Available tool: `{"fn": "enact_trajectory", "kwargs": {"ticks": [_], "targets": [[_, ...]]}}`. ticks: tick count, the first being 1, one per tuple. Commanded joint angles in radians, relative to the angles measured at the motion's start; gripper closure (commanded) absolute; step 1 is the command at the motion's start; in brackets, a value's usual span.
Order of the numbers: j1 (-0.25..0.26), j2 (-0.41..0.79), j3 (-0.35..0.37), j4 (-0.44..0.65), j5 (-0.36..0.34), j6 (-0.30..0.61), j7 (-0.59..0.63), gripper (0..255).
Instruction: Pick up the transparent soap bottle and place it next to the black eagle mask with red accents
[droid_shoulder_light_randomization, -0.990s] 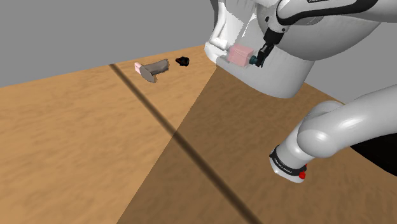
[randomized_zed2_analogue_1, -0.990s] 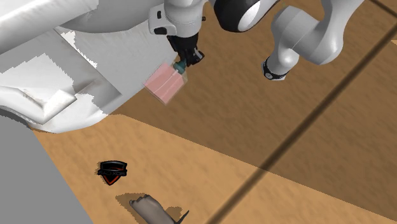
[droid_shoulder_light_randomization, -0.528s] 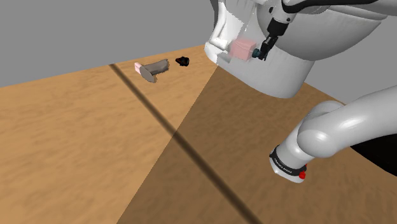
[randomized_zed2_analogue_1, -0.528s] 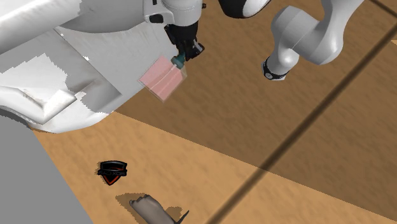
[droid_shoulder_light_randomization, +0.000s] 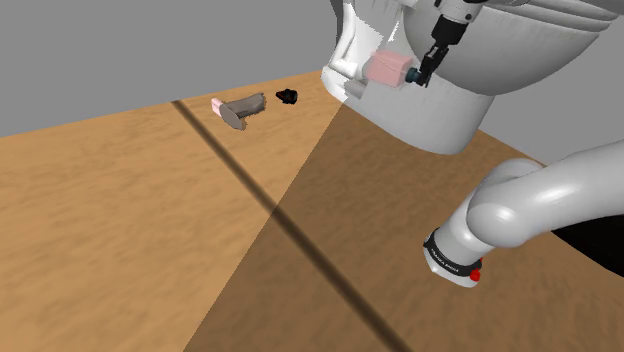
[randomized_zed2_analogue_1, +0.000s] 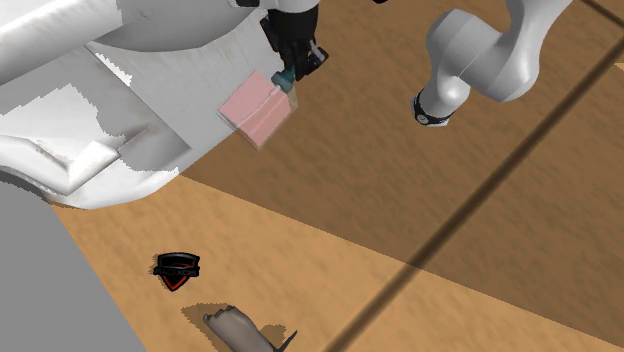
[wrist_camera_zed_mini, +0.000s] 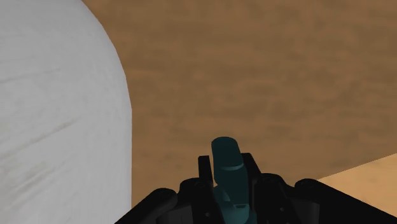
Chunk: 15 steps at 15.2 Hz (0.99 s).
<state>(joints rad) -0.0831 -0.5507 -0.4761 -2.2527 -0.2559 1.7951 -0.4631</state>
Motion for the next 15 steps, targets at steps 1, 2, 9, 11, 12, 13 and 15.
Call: {"fn": "enact_trajectory", "kwargs": {"ticks": [1,2,9,11,12,13,15], "targets": [[-0.024,-0.067,0.006,-0.044,-0.023,-0.021,-0.005,255],[-0.039,-0.104,0.007,-0.067,-0.035,-0.034,-0.01,255],[-0.151,-0.355,0.008,-0.198,-0.113,-0.148,-0.075,255],[-0.186,-0.423,0.004,-0.224,-0.135,-0.188,-0.102,255],[-0.203,-0.456,0.001,-0.235,-0.145,-0.208,-0.117,255],[-0.221,-0.488,-0.002,-0.246,-0.156,-0.229,-0.133,255],[-0.256,-0.551,-0.011,-0.262,-0.178,-0.272,-0.167,255]]}}
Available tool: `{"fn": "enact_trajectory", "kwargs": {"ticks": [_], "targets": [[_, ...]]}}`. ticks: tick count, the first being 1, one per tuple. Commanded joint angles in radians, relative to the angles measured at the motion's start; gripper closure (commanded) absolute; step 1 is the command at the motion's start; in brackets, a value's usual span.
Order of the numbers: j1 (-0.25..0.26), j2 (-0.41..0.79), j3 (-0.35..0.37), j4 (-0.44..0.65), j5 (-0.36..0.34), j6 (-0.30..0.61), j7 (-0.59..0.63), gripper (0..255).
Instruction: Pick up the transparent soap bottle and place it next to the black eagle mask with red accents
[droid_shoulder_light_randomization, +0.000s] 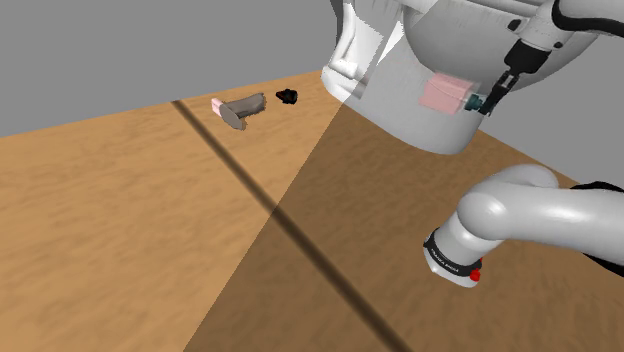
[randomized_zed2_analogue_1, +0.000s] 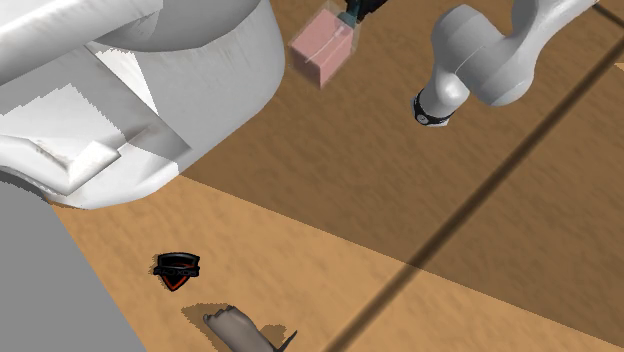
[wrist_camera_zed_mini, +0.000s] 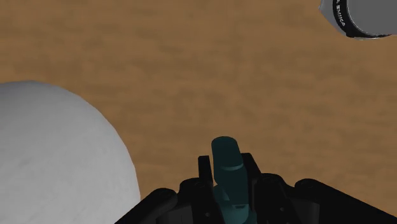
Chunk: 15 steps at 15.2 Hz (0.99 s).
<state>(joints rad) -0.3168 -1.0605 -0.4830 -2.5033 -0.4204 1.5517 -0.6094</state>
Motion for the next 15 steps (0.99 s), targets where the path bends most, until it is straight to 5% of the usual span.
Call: {"fn": "enact_trajectory", "kwargs": {"ticks": [1,15], "targets": [[-0.04,-0.071,-0.009,-0.018,-0.025,-0.051,-0.039,255],[-0.254,-0.384,-0.128,0.024,-0.234,-0.346,-0.362,255]]}}
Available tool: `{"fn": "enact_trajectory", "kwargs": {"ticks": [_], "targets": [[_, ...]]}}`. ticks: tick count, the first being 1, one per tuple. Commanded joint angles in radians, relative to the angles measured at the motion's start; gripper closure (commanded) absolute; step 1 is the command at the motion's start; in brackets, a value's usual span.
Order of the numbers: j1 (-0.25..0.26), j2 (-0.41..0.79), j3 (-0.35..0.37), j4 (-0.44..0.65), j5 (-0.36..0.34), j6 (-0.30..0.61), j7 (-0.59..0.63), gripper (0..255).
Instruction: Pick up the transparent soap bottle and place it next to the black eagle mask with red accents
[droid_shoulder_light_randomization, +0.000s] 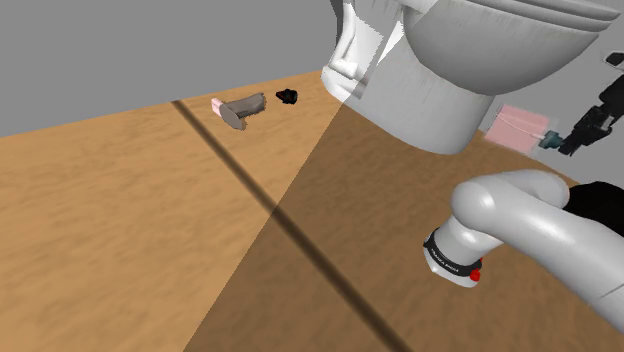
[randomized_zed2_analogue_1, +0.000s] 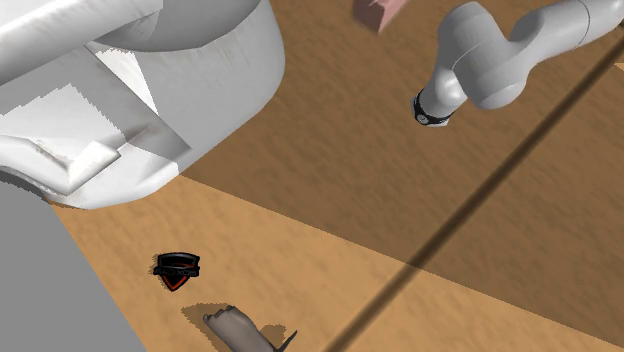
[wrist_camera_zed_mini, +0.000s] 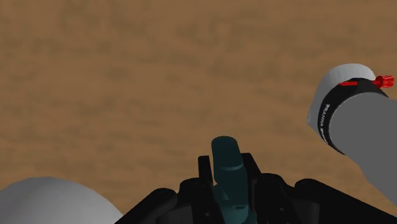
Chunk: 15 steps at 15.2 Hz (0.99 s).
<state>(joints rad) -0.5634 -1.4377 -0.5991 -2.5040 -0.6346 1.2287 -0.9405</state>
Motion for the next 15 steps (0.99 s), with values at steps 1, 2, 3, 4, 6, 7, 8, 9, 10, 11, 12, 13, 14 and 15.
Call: {"fn": "enact_trajectory", "kwargs": {"ticks": [1,2,3,4,6,7,8,9,10,11,12,13,14,15], "targets": [[-0.018,-0.02,-0.023,0.036,-0.038,-0.041,-0.057,255],[-0.028,-0.033,-0.034,0.049,-0.057,-0.059,-0.083,255],[-0.037,-0.045,-0.044,0.063,-0.076,-0.076,-0.11,255],[-0.046,-0.056,-0.055,0.077,-0.096,-0.092,-0.137,255],[-0.06,-0.075,-0.076,0.11,-0.136,-0.123,-0.191,255],[-0.066,-0.083,-0.087,0.127,-0.157,-0.137,-0.219,255],[-0.072,-0.09,-0.097,0.146,-0.178,-0.151,-0.247,255],[-0.076,-0.096,-0.107,0.165,-0.199,-0.164,-0.275,255],[-0.08,-0.1,-0.118,0.185,-0.22,-0.176,-0.303,255],[-0.084,-0.105,-0.128,0.206,-0.241,-0.188,-0.332,255],[-0.086,-0.108,-0.138,0.228,-0.263,-0.198,-0.36,255],[-0.088,-0.11,-0.147,0.251,-0.284,-0.209,-0.389,255],[-0.088,-0.112,-0.157,0.274,-0.306,-0.218,-0.418,255],[-0.089,-0.113,-0.166,0.299,-0.328,-0.227,-0.447,255]]}}
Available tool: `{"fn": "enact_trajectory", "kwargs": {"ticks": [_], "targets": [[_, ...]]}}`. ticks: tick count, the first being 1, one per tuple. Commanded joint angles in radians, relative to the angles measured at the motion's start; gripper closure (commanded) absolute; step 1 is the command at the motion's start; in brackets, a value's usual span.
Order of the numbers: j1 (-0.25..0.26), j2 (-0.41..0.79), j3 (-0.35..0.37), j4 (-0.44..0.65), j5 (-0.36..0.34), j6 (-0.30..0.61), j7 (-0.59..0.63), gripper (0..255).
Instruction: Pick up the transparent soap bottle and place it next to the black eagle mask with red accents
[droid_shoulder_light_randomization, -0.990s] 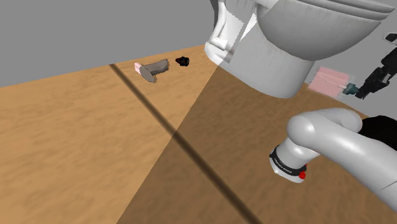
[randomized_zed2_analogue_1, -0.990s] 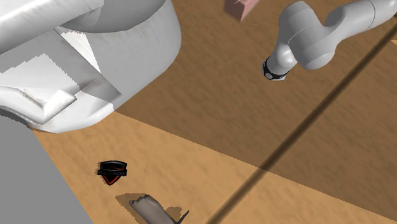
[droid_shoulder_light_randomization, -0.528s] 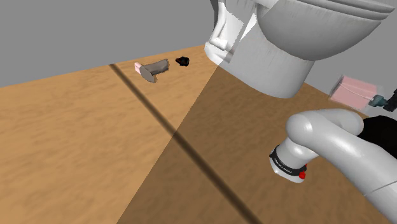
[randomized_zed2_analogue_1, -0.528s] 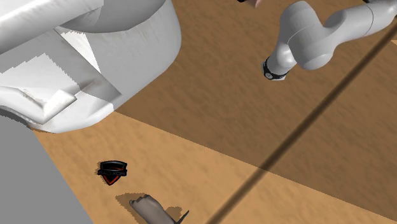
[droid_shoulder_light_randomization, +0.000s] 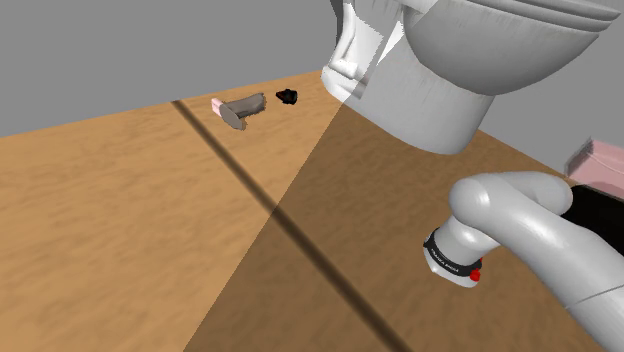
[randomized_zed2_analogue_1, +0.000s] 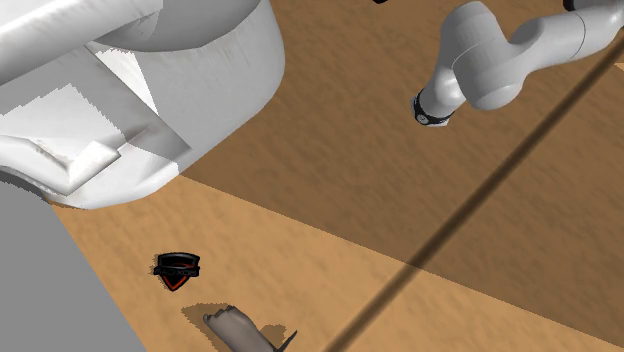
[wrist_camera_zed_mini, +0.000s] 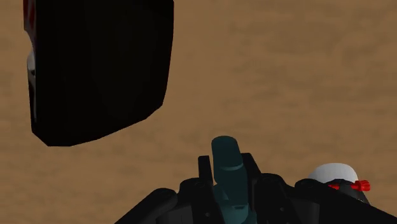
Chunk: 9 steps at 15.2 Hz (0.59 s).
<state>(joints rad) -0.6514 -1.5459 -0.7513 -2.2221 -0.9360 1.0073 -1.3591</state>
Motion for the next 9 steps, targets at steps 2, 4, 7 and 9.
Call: {"fn": "enact_trajectory", "kwargs": {"ticks": [2,4,7,9], "targets": [[0.001,-0.005,-0.033,0.068,-0.07,-0.021,-0.088,255],[0.005,-0.001,-0.051,0.122,-0.113,-0.033,-0.148,255],[0.016,0.01,-0.079,0.21,-0.178,-0.046,-0.24,255],[0.027,0.021,-0.097,0.274,-0.22,-0.05,-0.302,255]]}}
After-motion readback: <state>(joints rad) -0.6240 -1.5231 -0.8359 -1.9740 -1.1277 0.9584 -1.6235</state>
